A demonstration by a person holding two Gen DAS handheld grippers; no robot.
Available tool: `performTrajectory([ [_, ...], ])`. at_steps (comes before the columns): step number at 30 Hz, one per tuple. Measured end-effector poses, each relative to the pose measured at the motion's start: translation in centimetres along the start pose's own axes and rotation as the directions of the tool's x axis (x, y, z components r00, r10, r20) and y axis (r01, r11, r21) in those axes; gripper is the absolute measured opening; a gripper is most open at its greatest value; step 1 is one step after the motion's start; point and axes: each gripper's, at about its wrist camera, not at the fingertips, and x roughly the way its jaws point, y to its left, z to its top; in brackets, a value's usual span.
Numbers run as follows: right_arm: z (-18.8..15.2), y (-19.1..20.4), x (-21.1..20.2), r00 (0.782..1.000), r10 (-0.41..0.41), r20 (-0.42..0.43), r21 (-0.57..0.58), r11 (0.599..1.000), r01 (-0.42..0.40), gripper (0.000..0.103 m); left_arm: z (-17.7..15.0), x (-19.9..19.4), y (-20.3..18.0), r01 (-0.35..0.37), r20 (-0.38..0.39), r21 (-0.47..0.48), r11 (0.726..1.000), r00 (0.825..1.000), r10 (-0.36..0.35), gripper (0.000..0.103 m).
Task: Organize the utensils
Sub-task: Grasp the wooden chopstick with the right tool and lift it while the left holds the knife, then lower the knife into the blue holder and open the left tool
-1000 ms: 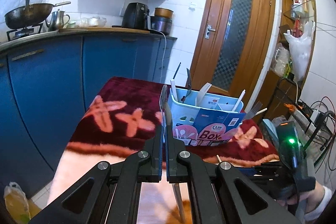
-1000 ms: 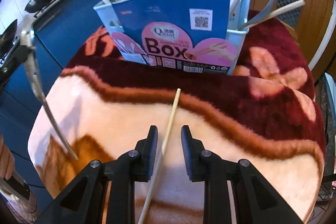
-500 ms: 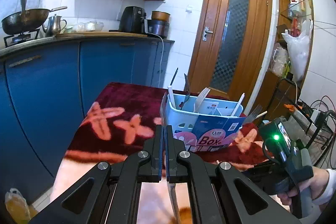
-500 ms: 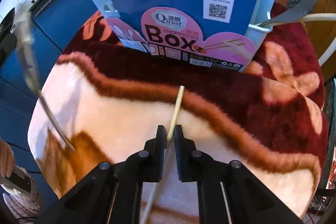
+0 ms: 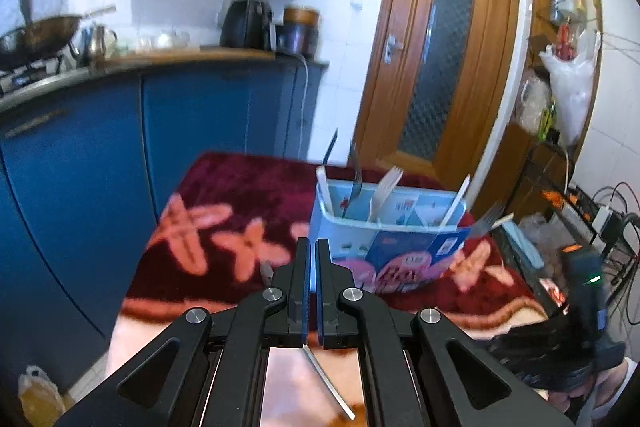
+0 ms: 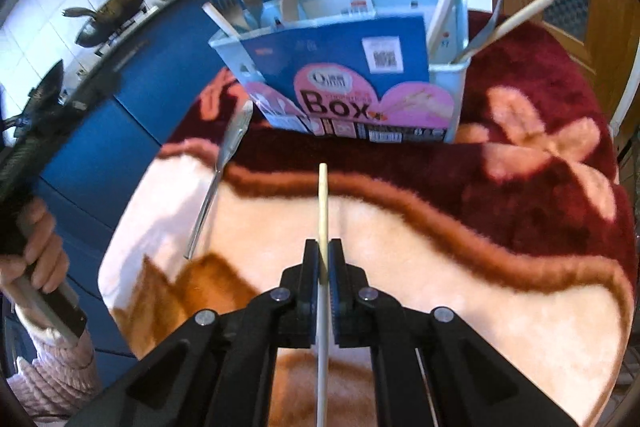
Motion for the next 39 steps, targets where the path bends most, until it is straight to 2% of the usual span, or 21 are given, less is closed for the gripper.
performTrajectory([
  [3,0.2,0.2,-1.2,0.998,0.008,0.056,0.001,1.000,-0.008,0.006,-0.1,1.9,0.3,-0.006,-0.098,-0.010,1.000,0.995,0.005,0.006],
  [6,0.2,0.1,-2.2,0.995,0.022,0.095,0.002,1.000,-0.022,0.006,-0.7,4.1,0.5,-0.021,-0.193,-0.007,1.000,0.981,0.019,0.011],
  [9,0.2,0.1,-2.9,0.992,0.028,0.124,0.005,1.000,-0.029,0.006,-1.4,6.6,0.9,-0.029,-0.301,-0.020,0.999,0.953,0.022,0.015],
  [11,0.2,0.1,-3.3,0.990,0.032,0.138,0.008,0.999,-0.033,0.006,-1.8,8.0,1.4,-0.039,-0.355,-0.041,0.998,0.935,0.022,0.024],
  [12,0.1,0.0,-3.4,0.989,0.033,0.144,0.009,0.999,-0.034,0.006,-1.9,8.6,1.8,-0.045,-0.371,-0.050,0.998,0.928,0.023,0.029],
  [13,0.1,0.0,-3.6,0.988,0.032,0.149,0.009,0.999,-0.034,0.006,-2.1,9.4,2.2,-0.055,-0.388,-0.060,0.997,0.921,0.028,0.030],
  [17,-0.5,-0.6,-4.2,0.985,0.035,0.167,0.018,0.999,-0.039,0.006,-2.3,11.7,3.6,-0.094,-0.428,-0.079,0.992,0.902,0.051,0.030],
  [22,-0.5,-1.1,-4.1,0.984,0.036,0.172,0.028,0.999,-0.041,0.006,-2.8,13.9,4.4,-0.100,-0.476,-0.087,0.991,0.878,0.047,0.031],
  [27,-0.4,-1.4,-3.9,0.984,0.042,0.173,0.032,0.998,-0.048,0.006,-2.7,14.6,4.6,-0.083,-0.476,-0.088,0.993,0.879,0.032,0.032],
  [34,-0.5,-1.4,-3.5,0.984,0.053,0.170,0.034,0.998,-0.059,0.006,-1.7,16.2,4.9,0.001,-0.484,-0.102,0.995,0.873,-0.051,0.031],
  [35,-0.5,-1.4,-3.5,0.984,0.053,0.169,0.034,0.998,-0.059,0.006,-1.5,16.5,4.8,0.012,-0.484,-0.105,0.994,0.873,-0.062,0.030],
  [37,-0.6,-1.4,-3.4,0.984,0.053,0.169,0.036,0.998,-0.060,0.006,-1.7,16.8,4.6,0.017,-0.485,-0.102,0.995,0.872,-0.065,0.014],
  [39,-0.6,-1.4,-3.4,0.984,0.053,0.169,0.039,0.997,-0.060,0.006,-1.8,16.7,4.6,0.019,-0.472,-0.111,0.994,0.879,-0.069,0.008],
])
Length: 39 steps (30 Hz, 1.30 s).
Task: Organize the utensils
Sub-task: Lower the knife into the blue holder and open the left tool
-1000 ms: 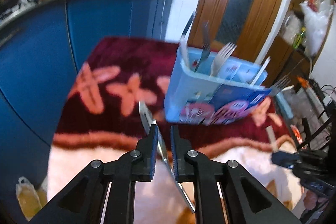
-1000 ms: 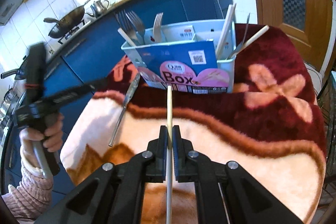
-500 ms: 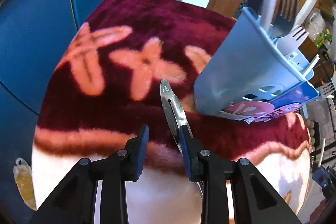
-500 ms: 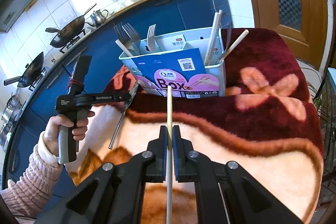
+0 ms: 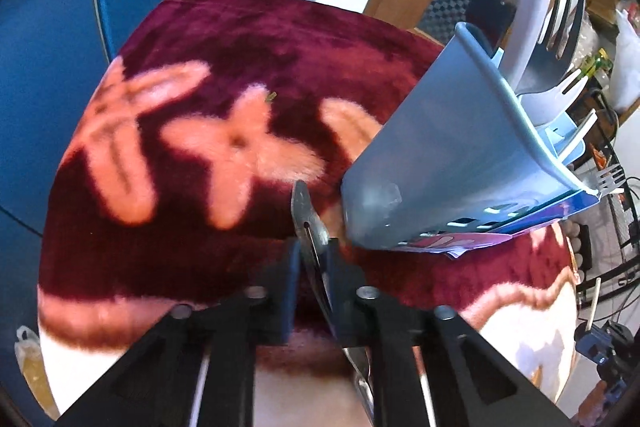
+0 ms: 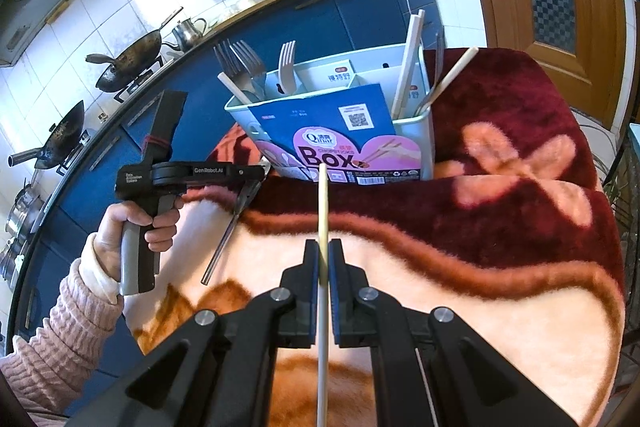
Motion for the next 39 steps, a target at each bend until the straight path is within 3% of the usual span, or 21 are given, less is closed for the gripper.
performTrajectory([
  [8,-0.1,0.2,-0.7,0.999,0.019,0.045,-0.005,1.000,-0.019,0.006,-1.9,-3.7,-0.7,0.008,0.162,0.009,1.000,0.987,-0.009,0.002],
  [15,0.2,0.7,-2.0,0.988,0.049,0.148,-0.007,0.999,-0.048,0.006,-3.9,-10.7,-3.9,-0.027,0.405,0.091,0.995,0.914,-0.012,0.001],
  [18,0.3,1.1,-2.7,0.979,0.039,0.199,-0.021,0.999,-0.035,0.006,-4.2,-13.6,-5.1,-0.042,0.495,0.106,0.993,0.869,-0.016,0.001],
  [24,0.4,1.6,-3.5,0.964,0.024,0.266,-0.039,0.999,-0.014,0.006,-3.2,-18.0,-7.1,-0.090,0.662,0.100,0.991,0.750,0.001,0.001],
  [30,0.2,1.1,-3.5,0.963,0.009,0.271,-0.042,0.999,0.002,0.006,-1.8,-21.5,-8.8,-0.084,0.707,0.125,0.989,0.706,-0.029,0.001],
  [36,0.1,0.0,-3.2,0.962,0.005,0.272,-0.009,1.000,-0.003,0.006,-0.7,-23.9,-10.8,-0.121,0.766,0.143,0.982,0.643,-0.032,0.001],
  [39,0.0,-0.3,-3.3,0.961,0.005,0.275,0.000,1.000,-0.005,0.006,-0.3,-23.5,-11.5,-0.145,0.778,0.151,0.978,0.628,-0.027,0.001],
])
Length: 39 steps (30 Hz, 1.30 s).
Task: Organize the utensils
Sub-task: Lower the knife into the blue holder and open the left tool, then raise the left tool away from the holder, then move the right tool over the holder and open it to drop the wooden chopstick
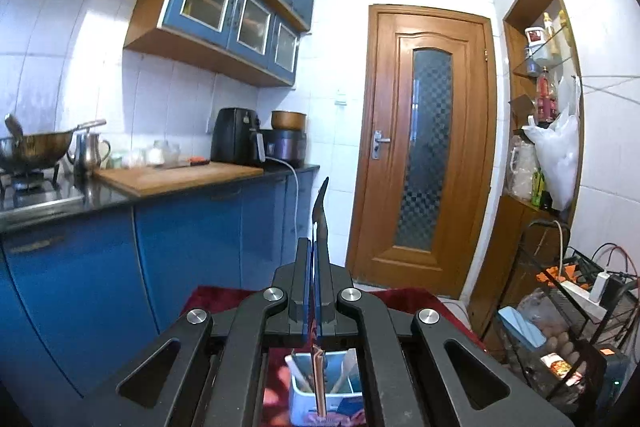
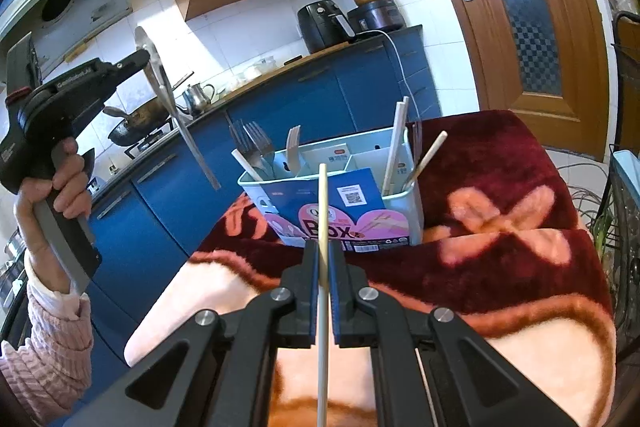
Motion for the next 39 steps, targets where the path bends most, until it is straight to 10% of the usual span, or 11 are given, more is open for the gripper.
performTrajectory([
  [28,3.3,-0.6,1.1,0.994,-0.003,0.111,-0.011,1.000,0.004,0.006,-4.6,7.6,-0.6,-0.046,-0.028,-0.007,0.999,0.999,0.046,0.001],
  [39,8.9,-0.1,2.1,0.926,-0.084,0.367,-0.042,0.993,0.107,0.006,-10.1,9.5,0.7,-0.023,-0.121,-0.078,0.997,0.993,0.013,0.001],
])
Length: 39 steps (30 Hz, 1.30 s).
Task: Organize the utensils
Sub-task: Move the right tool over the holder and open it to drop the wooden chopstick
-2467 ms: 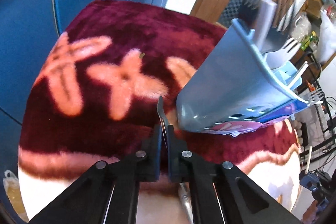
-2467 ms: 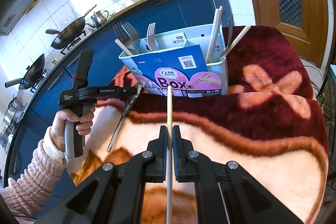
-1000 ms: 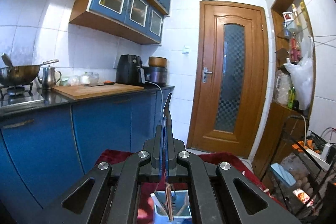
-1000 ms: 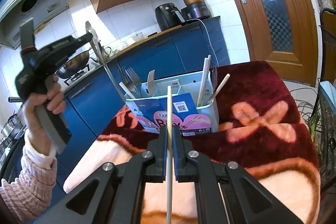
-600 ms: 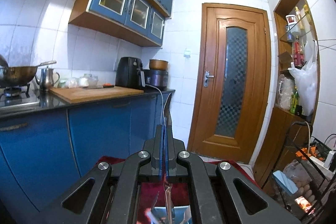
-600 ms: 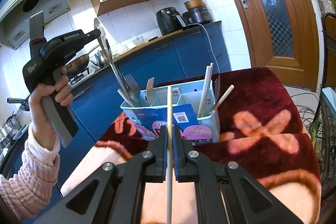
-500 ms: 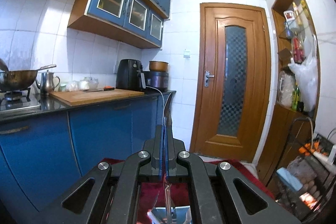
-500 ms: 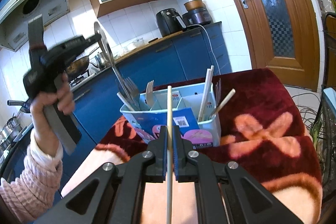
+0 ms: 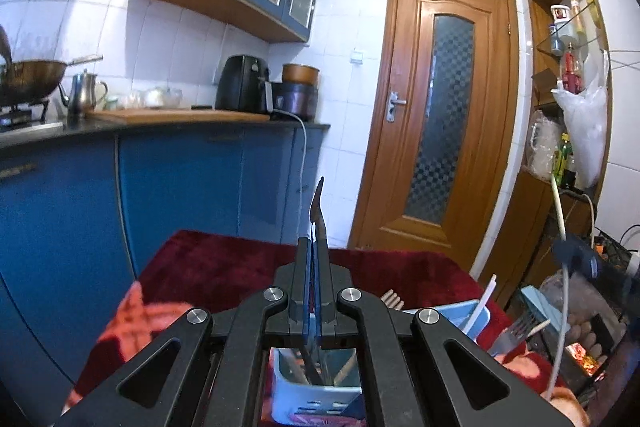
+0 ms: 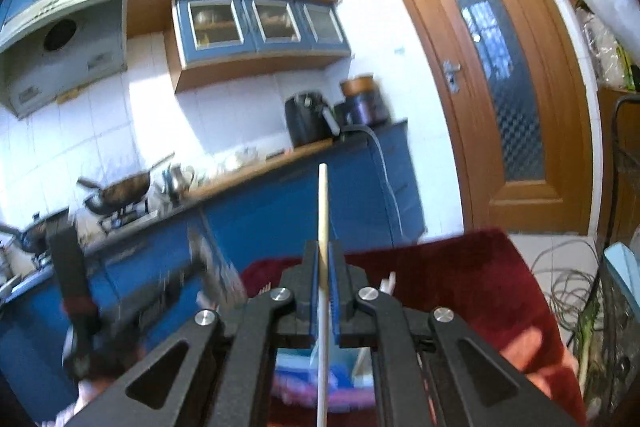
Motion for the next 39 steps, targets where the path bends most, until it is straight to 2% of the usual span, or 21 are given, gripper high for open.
performTrajectory([
  [6,1.2,1.3,3.3,0.984,-0.090,0.152,-0.077,0.992,0.102,0.006,-0.9,0.8,0.5,0.005,-0.026,-0.019,1.000,1.000,-0.006,0.001],
  [8,0.8,1.9,4.5,0.977,-0.123,0.173,-0.123,0.982,0.146,0.006,-0.9,0.8,0.7,0.008,-0.026,-0.021,1.000,1.000,-0.009,0.001],
  [12,-0.8,2.4,6.2,0.984,-0.126,0.128,-0.156,0.977,0.145,0.006,-0.8,0.7,0.9,0.024,-0.032,-0.026,0.999,0.999,-0.025,0.001],
  [17,-2.8,2.5,5.9,0.991,-0.114,0.074,-0.172,0.977,0.125,0.007,-0.6,0.7,1.0,0.056,-0.062,-0.048,0.997,0.996,-0.059,0.001],
  [19,-3.0,2.3,5.4,0.994,-0.099,0.043,-0.157,0.982,0.105,0.008,-0.6,0.6,1.1,0.061,-0.083,-0.051,0.997,0.994,-0.065,0.002],
  [20,-3.1,2.3,5.3,0.995,-0.096,0.036,-0.151,0.984,0.100,0.014,-0.6,0.5,1.1,0.065,-0.092,-0.051,0.997,0.993,-0.070,0.003],
  [21,-3.1,2.1,4.9,0.996,-0.089,0.029,-0.143,0.985,0.093,0.024,-0.6,0.4,1.0,0.067,-0.098,-0.049,0.997,0.993,-0.072,0.005],
  [22,-3.1,2.1,4.6,0.996,-0.081,0.027,-0.135,0.987,0.084,0.028,-0.6,0.2,1.0,0.067,-0.104,-0.046,0.997,0.992,-0.072,0.008],
  [24,-2.9,2.0,3.6,0.997,-0.068,0.029,-0.122,0.990,0.071,0.030,-0.5,-0.3,0.8,0.065,-0.111,-0.037,0.997,0.991,-0.069,0.014],
  [28,-2.1,2.0,1.9,0.998,-0.049,0.049,-0.099,0.994,0.054,0.030,-0.2,-2.3,0.2,0.067,-0.092,-0.010,0.998,0.993,-0.068,0.034],
  [32,-1.5,2.3,0.0,0.997,-0.038,0.069,-0.092,0.995,0.045,0.030,0.2,-4.4,-0.3,0.065,-0.069,0.011,0.998,0.996,-0.064,0.038],
  [39,-1.9,2.4,-2.5,0.998,-0.028,0.053,-0.083,0.996,0.032,0.030,-0.1,-7.1,-0.6,0.065,-0.086,0.011,0.998,0.994,-0.063,0.040],
])
